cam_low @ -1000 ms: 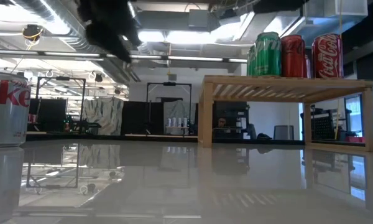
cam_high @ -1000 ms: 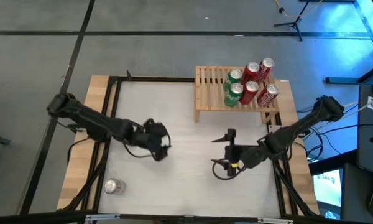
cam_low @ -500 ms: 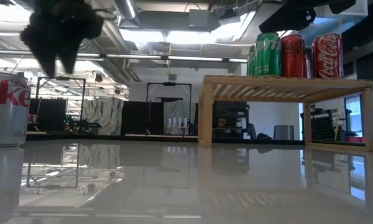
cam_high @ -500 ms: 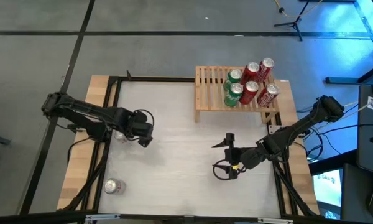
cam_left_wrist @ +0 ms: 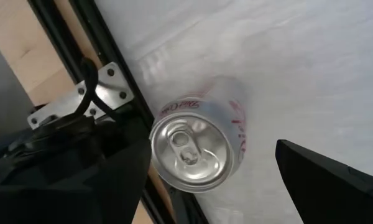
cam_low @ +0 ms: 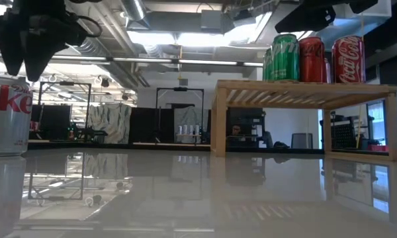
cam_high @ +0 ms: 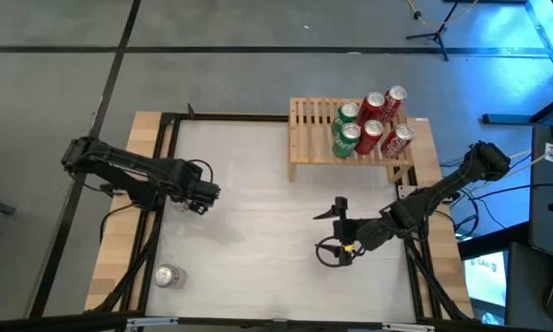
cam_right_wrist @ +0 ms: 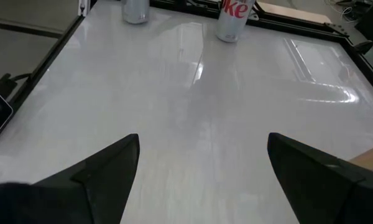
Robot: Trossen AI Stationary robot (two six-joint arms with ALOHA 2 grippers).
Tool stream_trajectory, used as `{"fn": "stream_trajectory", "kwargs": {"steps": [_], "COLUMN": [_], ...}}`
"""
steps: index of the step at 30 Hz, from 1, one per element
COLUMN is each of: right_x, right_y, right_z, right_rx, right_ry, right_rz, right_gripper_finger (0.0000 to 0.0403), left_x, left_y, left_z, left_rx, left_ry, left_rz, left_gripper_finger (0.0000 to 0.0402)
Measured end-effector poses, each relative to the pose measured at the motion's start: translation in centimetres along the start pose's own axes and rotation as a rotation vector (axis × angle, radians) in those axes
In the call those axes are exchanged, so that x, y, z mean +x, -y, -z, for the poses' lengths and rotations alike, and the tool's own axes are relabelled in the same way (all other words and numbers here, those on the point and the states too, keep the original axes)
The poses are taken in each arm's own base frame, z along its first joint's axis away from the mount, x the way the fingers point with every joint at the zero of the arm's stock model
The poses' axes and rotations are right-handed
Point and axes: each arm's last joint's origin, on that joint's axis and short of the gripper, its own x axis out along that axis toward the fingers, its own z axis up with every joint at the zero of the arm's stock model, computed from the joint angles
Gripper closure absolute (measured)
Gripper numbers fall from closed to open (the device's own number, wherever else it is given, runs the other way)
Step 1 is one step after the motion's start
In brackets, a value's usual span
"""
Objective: Place canned beverage on shelf
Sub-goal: Put the top silver soda can on the shelf
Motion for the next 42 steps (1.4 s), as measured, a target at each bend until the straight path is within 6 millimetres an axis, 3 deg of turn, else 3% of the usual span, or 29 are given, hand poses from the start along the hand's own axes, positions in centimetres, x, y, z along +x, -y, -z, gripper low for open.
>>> {"fn": "stream_trajectory", "kwargs": {"steps": [14, 32, 42], "right_x": [0.0, 0.0, 0.0], "right_y": [-0.1, -0.1, -0.1], "right_z": [0.0, 0.0, 0.0], "right_rx": [0.033, 0.035, 0.035], "right_ry": [-0.006, -0.004, -0.004], "right_rz": [-0.038, -0.038, -0.038], "right_gripper_finger": [0.0054, 0.0054, 0.0054], "left_x": [3.2, 3.2, 2.8], "left_y": [-0.1, 2.2, 3.7], "left_z": [0.6, 0.0, 1.7], "left_rx": [0.032, 0.139, 0.538], "left_ry": [-0.062, 0.027, 0.154], "left_rz": [-0.064, 0.162, 0.243], "left_gripper_finger": [0.0067, 0.0067, 0.0067]}}
